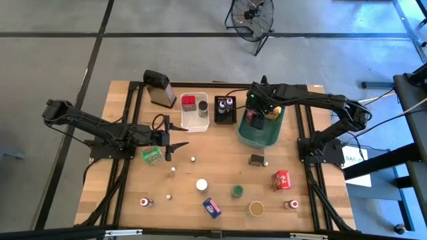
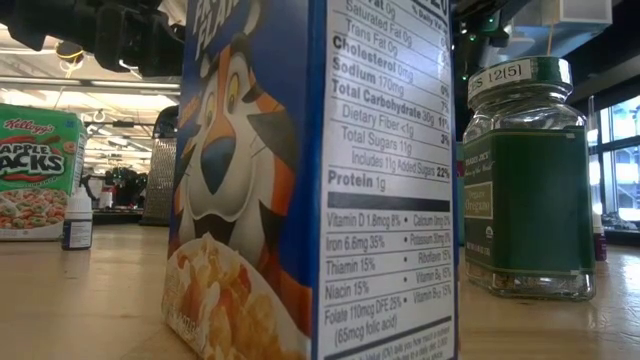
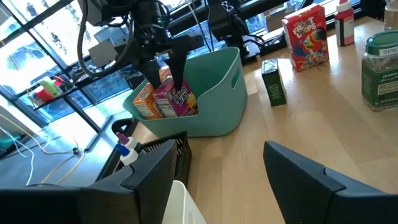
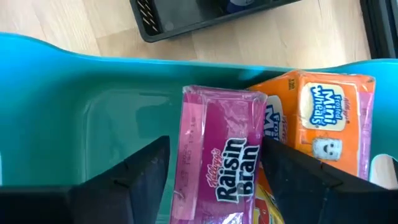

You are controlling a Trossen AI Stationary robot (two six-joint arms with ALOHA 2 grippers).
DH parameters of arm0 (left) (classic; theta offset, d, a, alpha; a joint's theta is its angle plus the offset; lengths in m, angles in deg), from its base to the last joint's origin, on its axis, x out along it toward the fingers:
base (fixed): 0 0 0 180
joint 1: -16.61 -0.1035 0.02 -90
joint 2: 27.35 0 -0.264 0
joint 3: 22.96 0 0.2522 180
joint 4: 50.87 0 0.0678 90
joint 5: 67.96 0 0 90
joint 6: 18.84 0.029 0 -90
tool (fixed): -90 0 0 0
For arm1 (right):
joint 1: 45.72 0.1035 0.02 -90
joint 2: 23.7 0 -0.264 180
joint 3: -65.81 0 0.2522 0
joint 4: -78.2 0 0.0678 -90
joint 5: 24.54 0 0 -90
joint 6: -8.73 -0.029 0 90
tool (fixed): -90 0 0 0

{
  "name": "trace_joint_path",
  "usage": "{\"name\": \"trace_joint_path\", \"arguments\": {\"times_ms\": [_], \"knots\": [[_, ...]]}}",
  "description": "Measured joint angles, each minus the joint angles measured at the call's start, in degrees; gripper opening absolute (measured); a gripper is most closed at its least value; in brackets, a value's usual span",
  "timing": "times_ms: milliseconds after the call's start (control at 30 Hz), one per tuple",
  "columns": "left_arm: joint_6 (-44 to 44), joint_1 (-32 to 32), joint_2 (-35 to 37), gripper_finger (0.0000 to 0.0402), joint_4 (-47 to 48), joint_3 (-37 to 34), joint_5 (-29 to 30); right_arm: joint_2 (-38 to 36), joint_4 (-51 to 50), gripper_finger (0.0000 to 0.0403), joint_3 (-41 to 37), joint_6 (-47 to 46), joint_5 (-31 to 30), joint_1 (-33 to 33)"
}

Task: Pick & Place Kitchen Items
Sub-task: Put the purple cereal box into the green bin, then put the large pink food coloring bottle into the black bin

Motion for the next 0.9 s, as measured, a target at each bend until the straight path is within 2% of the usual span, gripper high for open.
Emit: {"name": "trace_joint_path", "arguments": {"times_ms": [100, 233, 367, 700, 900], "knots": [[0.0, 0.0, 0.0, 0.0237, 0.0, 0.0, 0.0, 0.0, 0.6, 0.0267, 0.0, -0.1, -0.7, 0.0], [0.0, 0.0, 0.0, 0.0237, 0.0, 0.0, 0.0, 0.0, 0.6, 0.0276, 0.0, -2.1, -5.0, 0.0], [0.0, 0.0, 0.0, 0.0237, 0.0, 0.0, 0.0, 0.0, -1.0, 0.0277, 0.7, -2.9, -5.2, 0.0], [0.0, 0.0, 0.0, 0.0237, 0.0, 0.0, 0.0, -0.7, -7.5, 0.0278, 8.3, -4.1, -5.0, 3.2], [0.0, 0.0, 0.0, 0.0237, 0.3, 0.0, 0.0, -2.5, -11.1, 0.0278, 14.1, -3.9, -5.0, 8.3]]}}
